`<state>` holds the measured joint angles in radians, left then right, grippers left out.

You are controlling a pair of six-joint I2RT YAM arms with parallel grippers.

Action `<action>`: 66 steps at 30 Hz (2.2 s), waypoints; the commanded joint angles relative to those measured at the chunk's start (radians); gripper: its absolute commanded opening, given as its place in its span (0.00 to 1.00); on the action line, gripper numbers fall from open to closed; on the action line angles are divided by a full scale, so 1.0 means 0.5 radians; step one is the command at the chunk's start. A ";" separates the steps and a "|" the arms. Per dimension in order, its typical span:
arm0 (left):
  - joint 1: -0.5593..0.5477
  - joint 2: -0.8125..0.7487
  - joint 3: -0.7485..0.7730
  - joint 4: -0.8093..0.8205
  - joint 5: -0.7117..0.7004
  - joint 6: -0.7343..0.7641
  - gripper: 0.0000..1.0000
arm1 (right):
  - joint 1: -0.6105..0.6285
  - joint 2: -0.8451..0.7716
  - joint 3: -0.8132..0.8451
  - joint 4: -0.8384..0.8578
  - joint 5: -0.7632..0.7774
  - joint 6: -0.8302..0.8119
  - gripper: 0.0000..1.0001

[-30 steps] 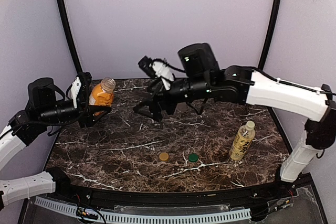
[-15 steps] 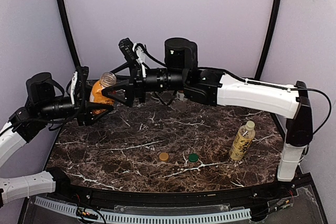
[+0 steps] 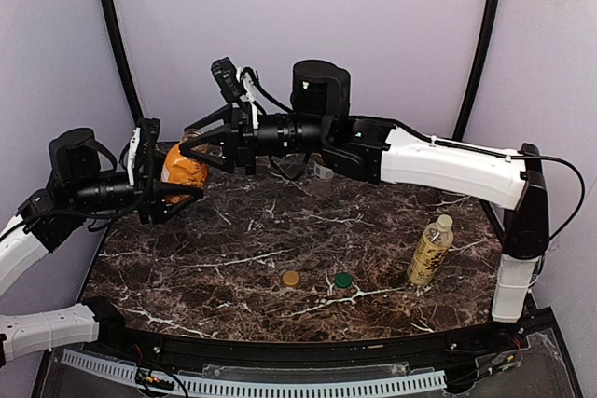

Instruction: Unscrew the bottle caps

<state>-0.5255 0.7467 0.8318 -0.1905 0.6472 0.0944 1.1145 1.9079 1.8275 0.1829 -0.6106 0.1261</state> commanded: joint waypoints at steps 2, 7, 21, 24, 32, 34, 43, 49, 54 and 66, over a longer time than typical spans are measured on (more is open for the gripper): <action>0.011 -0.011 0.031 0.048 0.014 0.002 0.21 | -0.002 0.000 0.014 -0.010 -0.009 -0.012 0.15; 0.011 -0.025 -0.001 0.039 -0.038 0.008 0.78 | -0.004 -0.078 -0.013 -0.122 0.097 -0.090 0.00; 0.014 -0.132 -0.158 -0.015 -0.420 0.153 0.99 | -0.283 -0.322 -0.661 -0.251 0.937 -0.468 0.00; 0.014 -0.130 -0.155 -0.029 -0.420 0.165 0.99 | -0.333 -0.168 -0.713 -0.062 0.976 -0.531 0.00; 0.023 -0.136 -0.151 -0.076 -0.448 0.208 0.99 | -0.484 0.349 -0.484 0.178 0.922 -0.530 0.00; 0.023 -0.135 -0.153 -0.081 -0.453 0.219 0.99 | -0.502 0.460 -0.410 0.148 0.936 -0.533 0.00; 0.026 -0.129 -0.158 -0.059 -0.469 0.255 0.99 | -0.626 0.664 -0.355 0.103 0.852 -0.402 0.00; 0.026 -0.120 -0.162 -0.026 -0.468 0.263 0.99 | -0.664 0.719 -0.354 0.045 0.845 -0.405 0.00; 0.026 -0.112 -0.152 -0.024 -0.465 0.269 0.99 | -0.667 0.728 -0.368 0.023 0.834 -0.363 0.03; 0.026 -0.099 -0.145 -0.016 -0.440 0.259 0.99 | -0.670 0.556 -0.332 -0.115 0.844 -0.382 0.77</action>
<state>-0.5190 0.6994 0.7647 -0.2104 0.4179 0.2226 0.7807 2.2398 1.6379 0.1493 -0.1963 -0.0502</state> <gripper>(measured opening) 0.987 0.743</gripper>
